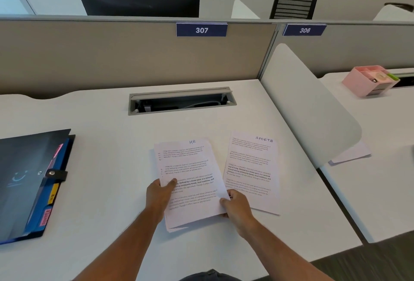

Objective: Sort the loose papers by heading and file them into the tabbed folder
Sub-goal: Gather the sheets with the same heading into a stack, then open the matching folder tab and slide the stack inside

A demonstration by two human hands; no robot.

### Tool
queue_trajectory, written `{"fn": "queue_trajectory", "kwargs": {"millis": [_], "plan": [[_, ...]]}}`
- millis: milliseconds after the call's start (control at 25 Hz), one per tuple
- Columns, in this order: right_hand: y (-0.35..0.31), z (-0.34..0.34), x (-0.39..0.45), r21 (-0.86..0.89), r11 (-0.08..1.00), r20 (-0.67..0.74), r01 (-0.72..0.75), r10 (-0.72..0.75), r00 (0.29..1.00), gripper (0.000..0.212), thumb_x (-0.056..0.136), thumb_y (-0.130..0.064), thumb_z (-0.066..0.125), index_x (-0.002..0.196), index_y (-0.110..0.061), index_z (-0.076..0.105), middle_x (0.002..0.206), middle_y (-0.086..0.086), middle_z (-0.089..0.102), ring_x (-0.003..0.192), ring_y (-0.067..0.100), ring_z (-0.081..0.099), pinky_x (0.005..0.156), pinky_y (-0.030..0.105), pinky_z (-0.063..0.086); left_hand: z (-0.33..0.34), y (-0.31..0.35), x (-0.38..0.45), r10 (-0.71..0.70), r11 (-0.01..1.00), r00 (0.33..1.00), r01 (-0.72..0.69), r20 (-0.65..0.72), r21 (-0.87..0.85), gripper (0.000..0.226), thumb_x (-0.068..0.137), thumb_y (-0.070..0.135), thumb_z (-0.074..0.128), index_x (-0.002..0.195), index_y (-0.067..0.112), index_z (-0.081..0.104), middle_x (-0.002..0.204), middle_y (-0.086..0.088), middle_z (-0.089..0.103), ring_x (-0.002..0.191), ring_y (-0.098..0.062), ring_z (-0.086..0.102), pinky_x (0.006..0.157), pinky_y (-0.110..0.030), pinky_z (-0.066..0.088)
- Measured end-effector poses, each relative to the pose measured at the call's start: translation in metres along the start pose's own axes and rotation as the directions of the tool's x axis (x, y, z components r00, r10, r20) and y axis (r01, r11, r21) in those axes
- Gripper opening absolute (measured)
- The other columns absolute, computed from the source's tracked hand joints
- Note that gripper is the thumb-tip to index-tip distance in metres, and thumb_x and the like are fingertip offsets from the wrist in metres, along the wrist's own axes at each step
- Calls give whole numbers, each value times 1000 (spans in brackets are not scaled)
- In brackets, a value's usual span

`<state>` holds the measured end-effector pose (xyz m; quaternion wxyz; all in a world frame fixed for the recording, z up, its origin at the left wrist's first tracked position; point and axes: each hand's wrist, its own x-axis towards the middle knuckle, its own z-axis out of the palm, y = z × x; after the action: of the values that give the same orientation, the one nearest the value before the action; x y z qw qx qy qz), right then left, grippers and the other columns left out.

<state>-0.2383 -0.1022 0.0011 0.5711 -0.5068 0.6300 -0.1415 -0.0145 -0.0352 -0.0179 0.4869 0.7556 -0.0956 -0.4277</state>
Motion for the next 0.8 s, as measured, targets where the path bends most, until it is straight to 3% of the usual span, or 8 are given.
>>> {"fn": "queue_trajectory", "kwargs": {"millis": [120, 280, 360, 440, 520, 640, 800], "plan": [[1, 1, 3, -157, 986, 55, 63, -55, 997, 22, 91, -8, 52, 103, -18, 67, 105, -2, 72, 97, 20, 69, 86, 46, 62, -1, 0, 0, 1, 1000, 1000, -1, 18, -12, 23, 94, 20, 71, 114, 10, 68, 107, -6, 76, 87, -26, 74, 76, -41, 62], [0, 3, 6, -297, 946, 119, 130, -99, 988, 18, 95, -14, 53, 107, -18, 65, 107, -4, 69, 97, 15, 65, 81, 36, 61, -5, 2, -1, 12, 1000, 999, -12, 49, 6, 19, 97, 15, 66, 115, 12, 67, 106, -4, 75, 87, -25, 74, 68, -36, 61], [-5, 5, 7, -374, 914, 61, 159, -146, 987, 9, 96, -24, 61, 101, -17, 65, 98, -5, 69, 89, 13, 64, 77, 34, 55, -10, 4, -2, 24, 1000, 998, -25, 53, 6, 19, 98, 11, 63, 116, 14, 67, 107, -3, 75, 89, -23, 73, 68, -35, 60], [-16, 5, 9, -403, 902, -67, 155, -198, 978, 17, 93, -35, 68, 98, -20, 64, 91, -9, 67, 83, 8, 62, 72, 30, 49, -15, 9, -4, 44, 999, 997, -44, 62, -3, 20, 98, 11, 61, 116, 18, 67, 108, -2, 75, 92, -24, 73, 75, -39, 61], [-30, 7, 13, -360, 913, -108, 192, -245, 963, 23, 91, -38, 72, 105, -23, 61, 92, -10, 65, 85, 8, 62, 74, 28, 47, -24, 15, -9, 73, 997, 994, -71, 82, -26, 20, 98, 12, 60, 114, 22, 67, 106, 0, 76, 93, -25, 74, 78, -42, 62], [-52, 17, 21, -236, 928, 3, 289, -297, 955, 37, 89, -28, 77, 119, -25, 55, 105, -8, 65, 98, 12, 64, 87, 32, 52, -40, 26, -16, 148, 987, 977, -138, 156, -76, 20, 99, 16, 62, 117, 22, 67, 107, -1, 77, 93, -26, 75, 83, -48, 62], [-85, 34, 23, 16, 939, 94, 343, -343, 935, 25, 90, -7, 73, 110, -20, 63, 109, -3, 72, 101, 20, 70, 89, 45, 59, -60, 43, -25, 260, 963, 951, -244, 169, -112, 24, 96, 17, 67, 119, 20, 68, 111, -3, 76, 97, -29, 75, 86, -53, 61]]}}
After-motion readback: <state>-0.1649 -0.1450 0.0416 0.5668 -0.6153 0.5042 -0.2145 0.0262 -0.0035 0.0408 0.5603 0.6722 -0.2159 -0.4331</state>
